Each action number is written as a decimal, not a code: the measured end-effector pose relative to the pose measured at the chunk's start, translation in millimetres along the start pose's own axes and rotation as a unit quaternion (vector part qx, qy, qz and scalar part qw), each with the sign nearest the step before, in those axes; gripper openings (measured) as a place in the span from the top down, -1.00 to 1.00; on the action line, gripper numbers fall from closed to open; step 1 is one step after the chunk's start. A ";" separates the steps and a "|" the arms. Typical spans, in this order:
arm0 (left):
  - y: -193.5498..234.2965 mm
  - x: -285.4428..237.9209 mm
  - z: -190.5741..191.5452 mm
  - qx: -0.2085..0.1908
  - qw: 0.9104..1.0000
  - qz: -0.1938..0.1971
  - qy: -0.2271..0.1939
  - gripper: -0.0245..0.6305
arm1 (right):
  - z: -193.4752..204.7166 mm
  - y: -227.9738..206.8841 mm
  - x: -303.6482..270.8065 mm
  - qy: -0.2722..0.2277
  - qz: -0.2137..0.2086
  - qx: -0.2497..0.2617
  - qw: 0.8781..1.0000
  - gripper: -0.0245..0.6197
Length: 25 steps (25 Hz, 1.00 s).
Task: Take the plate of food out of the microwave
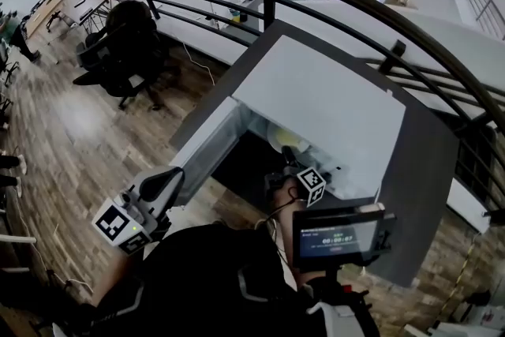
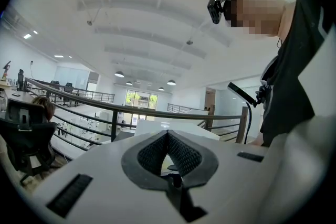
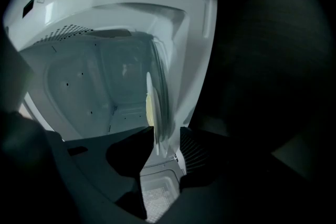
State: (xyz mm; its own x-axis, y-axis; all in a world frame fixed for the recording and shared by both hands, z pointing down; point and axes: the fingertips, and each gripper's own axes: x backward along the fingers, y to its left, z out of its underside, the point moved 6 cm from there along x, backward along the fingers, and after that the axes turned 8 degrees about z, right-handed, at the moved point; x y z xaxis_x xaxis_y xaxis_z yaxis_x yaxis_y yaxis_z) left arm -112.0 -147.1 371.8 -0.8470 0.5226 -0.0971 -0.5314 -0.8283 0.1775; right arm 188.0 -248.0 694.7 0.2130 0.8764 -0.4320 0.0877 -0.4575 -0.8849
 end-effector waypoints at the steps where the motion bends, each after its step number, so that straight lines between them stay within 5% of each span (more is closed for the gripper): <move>1: -0.2 -0.3 0.8 0.001 1.000 0.000 0.001 0.92 | -0.3 0.0 -0.7 -0.001 -0.001 0.001 1.000 0.44; 19: -2.9 -0.1 2.2 0.005 1.000 0.010 0.000 0.92 | -2.5 5.5 3.3 -0.014 -0.012 -0.009 1.000 0.87; 25: -3.9 7.3 6.8 0.005 1.000 0.009 0.004 0.92 | -0.8 4.3 11.1 -0.014 -0.011 -0.002 1.000 0.87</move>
State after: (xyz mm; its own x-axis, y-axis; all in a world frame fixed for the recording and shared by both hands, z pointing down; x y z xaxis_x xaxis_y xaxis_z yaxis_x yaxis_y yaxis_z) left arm -116.0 -138.7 377.0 -0.8570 0.5053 -0.1015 -0.5152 -0.8358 0.1895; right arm 191.4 -240.4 686.2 0.1828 0.8899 -0.4179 0.0965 -0.4393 -0.8932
